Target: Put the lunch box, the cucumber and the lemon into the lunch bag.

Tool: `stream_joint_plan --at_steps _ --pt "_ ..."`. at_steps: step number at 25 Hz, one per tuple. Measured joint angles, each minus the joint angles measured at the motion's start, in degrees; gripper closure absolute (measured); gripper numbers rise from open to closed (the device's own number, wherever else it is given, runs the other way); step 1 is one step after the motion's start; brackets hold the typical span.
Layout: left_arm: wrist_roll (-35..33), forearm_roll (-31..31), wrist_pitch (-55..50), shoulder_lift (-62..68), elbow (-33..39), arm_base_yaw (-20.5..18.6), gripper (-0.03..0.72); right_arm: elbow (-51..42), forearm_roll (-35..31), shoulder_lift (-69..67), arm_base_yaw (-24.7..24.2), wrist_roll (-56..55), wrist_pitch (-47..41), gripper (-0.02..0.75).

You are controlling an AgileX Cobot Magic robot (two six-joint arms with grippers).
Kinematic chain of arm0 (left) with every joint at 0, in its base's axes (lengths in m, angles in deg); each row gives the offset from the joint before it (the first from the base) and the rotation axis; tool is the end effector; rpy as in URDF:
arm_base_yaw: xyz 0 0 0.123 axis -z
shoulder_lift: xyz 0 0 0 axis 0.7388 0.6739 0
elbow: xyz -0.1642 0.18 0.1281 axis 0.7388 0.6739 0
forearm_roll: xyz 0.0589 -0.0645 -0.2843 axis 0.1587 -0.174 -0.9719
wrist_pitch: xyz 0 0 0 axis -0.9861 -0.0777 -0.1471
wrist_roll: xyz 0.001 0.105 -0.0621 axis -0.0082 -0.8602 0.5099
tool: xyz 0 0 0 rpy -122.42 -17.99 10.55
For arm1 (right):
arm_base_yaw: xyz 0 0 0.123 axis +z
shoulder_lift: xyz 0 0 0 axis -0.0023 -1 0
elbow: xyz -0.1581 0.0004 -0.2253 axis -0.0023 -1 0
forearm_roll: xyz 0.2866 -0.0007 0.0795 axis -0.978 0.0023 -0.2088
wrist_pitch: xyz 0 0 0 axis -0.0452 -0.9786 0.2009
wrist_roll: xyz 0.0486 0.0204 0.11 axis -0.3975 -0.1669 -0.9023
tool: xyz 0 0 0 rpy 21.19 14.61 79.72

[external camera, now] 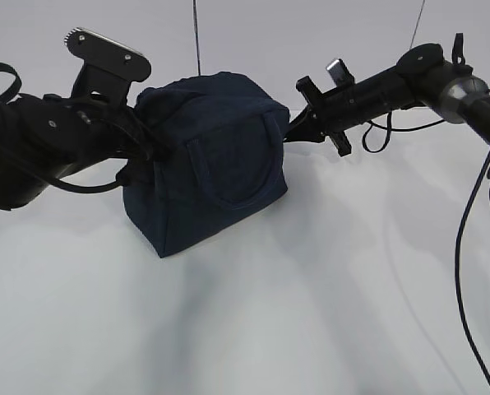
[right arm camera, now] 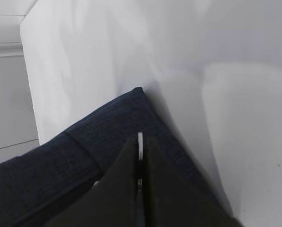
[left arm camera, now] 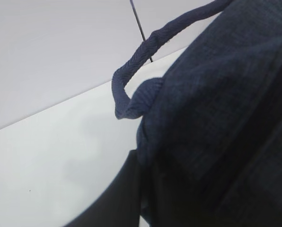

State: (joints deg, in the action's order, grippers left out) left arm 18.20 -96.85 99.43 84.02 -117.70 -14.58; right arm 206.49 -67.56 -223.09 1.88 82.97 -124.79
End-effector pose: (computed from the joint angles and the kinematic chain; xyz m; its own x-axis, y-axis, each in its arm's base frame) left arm 0.3900 -0.1924 0.1421 -0.3455 0.3406 -0.8744 0.2150 0.9358 0.2796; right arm 0.5999 0.1131 0.1062 -0.9609 0.2434 -0.1317 0.0317 0.5696 0.8213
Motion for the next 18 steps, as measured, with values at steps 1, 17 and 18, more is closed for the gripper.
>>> stream_joint_plan --at_steps 1,17,18 --pt "0.0 0.0 0.0 0.0 0.0 0.0 0.694 0.0 0.1 0.0 0.0 0.3 0.0 0.738" --pt "0.0 0.1 -0.1 0.0 0.0 -0.1 0.694 2.7 2.9 -0.1 -0.1 6.4 0.0 0.347" --pt "0.0 0.1 -0.2 0.0 0.0 -0.1 0.694 2.7 3.0 -0.1 -0.1 6.3 0.0 0.335"
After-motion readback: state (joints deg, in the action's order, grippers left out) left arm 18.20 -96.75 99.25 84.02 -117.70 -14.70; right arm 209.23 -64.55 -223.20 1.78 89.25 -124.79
